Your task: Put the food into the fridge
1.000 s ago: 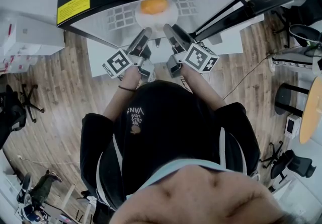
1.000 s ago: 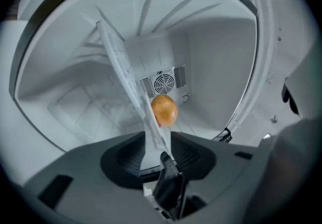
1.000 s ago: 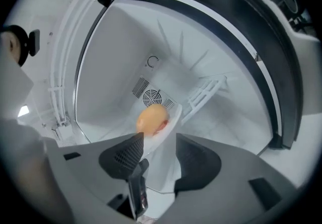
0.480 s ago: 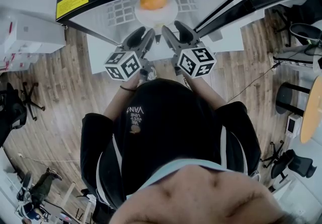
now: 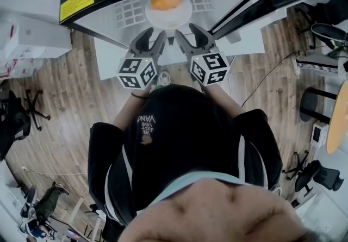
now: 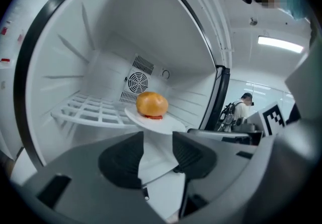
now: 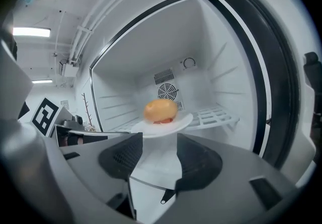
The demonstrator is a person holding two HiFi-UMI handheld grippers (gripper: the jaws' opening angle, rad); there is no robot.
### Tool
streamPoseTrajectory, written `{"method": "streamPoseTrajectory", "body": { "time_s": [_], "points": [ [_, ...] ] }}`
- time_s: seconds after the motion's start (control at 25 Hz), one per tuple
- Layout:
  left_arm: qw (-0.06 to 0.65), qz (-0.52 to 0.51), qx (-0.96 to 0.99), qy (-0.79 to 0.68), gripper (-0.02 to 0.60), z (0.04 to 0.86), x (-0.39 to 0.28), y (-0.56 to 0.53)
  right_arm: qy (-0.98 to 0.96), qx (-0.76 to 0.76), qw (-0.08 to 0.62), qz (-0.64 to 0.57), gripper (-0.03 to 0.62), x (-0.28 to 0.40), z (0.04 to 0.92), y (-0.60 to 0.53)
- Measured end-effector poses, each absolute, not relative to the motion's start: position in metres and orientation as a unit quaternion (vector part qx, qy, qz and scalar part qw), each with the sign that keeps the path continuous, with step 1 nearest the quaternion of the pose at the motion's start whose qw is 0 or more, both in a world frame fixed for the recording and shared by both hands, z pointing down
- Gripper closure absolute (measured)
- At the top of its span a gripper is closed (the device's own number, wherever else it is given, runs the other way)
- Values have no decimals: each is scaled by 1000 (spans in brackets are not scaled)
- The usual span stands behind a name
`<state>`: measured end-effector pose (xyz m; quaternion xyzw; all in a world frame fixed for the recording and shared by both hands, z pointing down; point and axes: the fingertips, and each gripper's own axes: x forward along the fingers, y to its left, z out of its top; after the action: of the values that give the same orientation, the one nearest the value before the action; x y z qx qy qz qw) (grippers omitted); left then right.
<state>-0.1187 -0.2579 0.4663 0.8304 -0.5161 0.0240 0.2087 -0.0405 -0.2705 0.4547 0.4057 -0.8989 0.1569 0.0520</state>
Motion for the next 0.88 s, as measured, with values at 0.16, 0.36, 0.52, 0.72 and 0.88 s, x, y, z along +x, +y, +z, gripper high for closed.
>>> {"method": "streamPoseTrajectory", "body": {
  "time_s": [0.16,0.36,0.52,0.72,0.88],
  "points": [
    [195,33,834,-515,423,465,-116,-260,-902,405,64,138,391,-45,455,-271],
    [192,36,836,-513,423,466,-116,-263,-901,410,69,123,391,-47,452,-275],
    [194,35,837,-511,423,465,-117,-265,-900,414,70,121,391,-48,451,-278],
    [193,36,837,-510,423,465,-118,-269,-899,416,71,121,391,-49,451,-282],
    [194,35,838,-509,423,465,-118,-272,-898,417,74,121,391,-51,452,-285]
  ]
}}
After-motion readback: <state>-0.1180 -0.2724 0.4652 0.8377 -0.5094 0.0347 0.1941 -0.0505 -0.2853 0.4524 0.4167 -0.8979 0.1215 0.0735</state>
